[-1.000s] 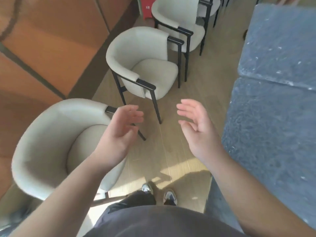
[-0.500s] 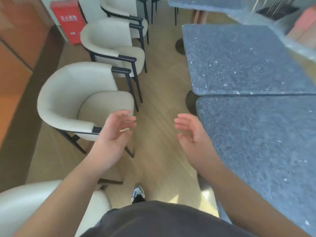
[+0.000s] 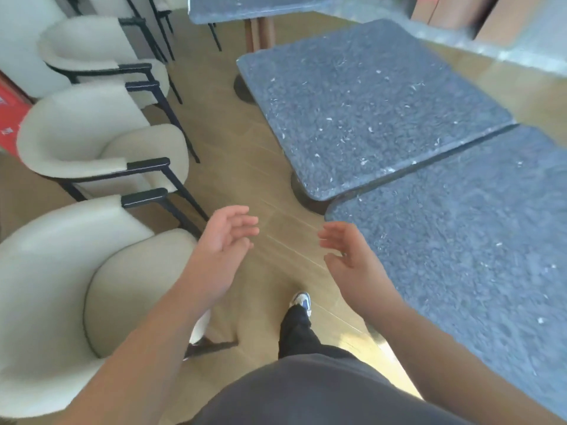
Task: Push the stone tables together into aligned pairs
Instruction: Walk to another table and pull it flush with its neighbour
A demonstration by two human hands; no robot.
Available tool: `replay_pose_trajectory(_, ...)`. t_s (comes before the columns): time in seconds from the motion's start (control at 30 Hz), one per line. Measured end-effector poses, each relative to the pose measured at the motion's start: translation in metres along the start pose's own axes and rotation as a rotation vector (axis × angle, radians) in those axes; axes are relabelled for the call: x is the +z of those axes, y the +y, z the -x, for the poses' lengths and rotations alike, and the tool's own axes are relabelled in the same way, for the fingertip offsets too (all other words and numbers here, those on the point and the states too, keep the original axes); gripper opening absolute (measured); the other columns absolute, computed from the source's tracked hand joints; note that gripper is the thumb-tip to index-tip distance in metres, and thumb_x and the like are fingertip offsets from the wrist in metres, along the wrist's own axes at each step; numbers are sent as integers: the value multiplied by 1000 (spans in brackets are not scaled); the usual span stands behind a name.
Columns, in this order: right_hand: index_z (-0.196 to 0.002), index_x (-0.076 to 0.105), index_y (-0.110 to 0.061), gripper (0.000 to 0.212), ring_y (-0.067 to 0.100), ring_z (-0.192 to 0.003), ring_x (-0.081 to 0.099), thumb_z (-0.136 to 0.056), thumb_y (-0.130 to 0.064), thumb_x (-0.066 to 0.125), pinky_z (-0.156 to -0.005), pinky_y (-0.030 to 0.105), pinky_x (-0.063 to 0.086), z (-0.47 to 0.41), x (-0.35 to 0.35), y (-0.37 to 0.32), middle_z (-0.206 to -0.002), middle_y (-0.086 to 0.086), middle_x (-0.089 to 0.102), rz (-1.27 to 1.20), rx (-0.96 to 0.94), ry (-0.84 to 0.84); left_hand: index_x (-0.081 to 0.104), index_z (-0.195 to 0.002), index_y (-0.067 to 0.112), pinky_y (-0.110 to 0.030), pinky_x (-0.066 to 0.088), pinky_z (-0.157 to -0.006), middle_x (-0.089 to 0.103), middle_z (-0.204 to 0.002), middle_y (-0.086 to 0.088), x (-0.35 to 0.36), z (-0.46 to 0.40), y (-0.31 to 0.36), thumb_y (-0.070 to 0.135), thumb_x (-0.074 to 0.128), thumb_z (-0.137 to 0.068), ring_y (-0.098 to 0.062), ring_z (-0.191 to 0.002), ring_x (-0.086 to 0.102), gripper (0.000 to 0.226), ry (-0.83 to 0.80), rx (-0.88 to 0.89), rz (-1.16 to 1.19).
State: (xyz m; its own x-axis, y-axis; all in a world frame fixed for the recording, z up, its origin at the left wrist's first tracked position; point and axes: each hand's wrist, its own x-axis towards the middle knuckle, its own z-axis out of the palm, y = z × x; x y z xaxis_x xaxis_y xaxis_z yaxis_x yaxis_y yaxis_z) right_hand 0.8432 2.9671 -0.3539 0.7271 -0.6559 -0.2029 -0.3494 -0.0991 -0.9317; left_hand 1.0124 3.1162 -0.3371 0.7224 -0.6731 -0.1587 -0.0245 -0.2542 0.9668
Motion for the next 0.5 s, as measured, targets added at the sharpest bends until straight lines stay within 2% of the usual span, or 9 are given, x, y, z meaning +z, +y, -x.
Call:
replay_pose_trajectory(0.07,-126,50,-26,45,-4,-113,57,-94,4,46,-89,10,45,-45,-4,2,-121,-14,60,-3,22,15,49,-129,14,-39,54,-97,64,-121,-7,3,-50,4,-16,41,-95,-15,-111,65,47,-21,-15,-13)
replay_pose_trajectory(0.17,-127,50,-25,43,1,-113,58,-94,2,46,-90,14,46,-110,-11,-1,-120,-10,61,-17,78,27,49,-129,16,-40,54,-98,64,-120,-4,3,-118,12,-13,41,-96,-19,-114,64,45,-58,-63,-53)
replay_pose_trajectory(0.23,-126,51,-25,41,3,-112,59,-94,1,47,-92,18,48,-147,-13,-5,-119,-8,62,-55,103,52,50,-128,18,-40,53,-98,64,-121,-3,2,-159,19,-10,41,-98,-15,-112,64,43,-86,-71,-94)
replay_pose_trajectory(0.33,-118,52,-34,42,7,-111,61,-91,-2,49,-98,34,51,-187,-12,1,-116,-9,64,-107,168,85,50,-128,20,-40,54,-98,64,-122,-2,10,-209,25,-7,41,-99,-15,-112,64,40,-118,-103,-125)
replay_pose_trajectory(0.4,-114,52,-39,43,9,-111,62,-87,-6,49,-98,40,52,-200,-11,9,-116,-9,64,-134,201,115,51,-125,22,-42,54,-98,64,-121,-2,21,-233,20,-5,42,-98,-17,-112,64,39,-172,-144,-128)
replay_pose_trajectory(0.5,-124,51,-28,42,11,-110,61,-91,-2,47,-95,30,50,-212,-13,19,-118,-4,63,-146,235,180,53,-124,20,-44,56,-97,66,-119,-3,44,-266,5,-5,43,-98,-19,-110,66,37,-275,-250,-109)
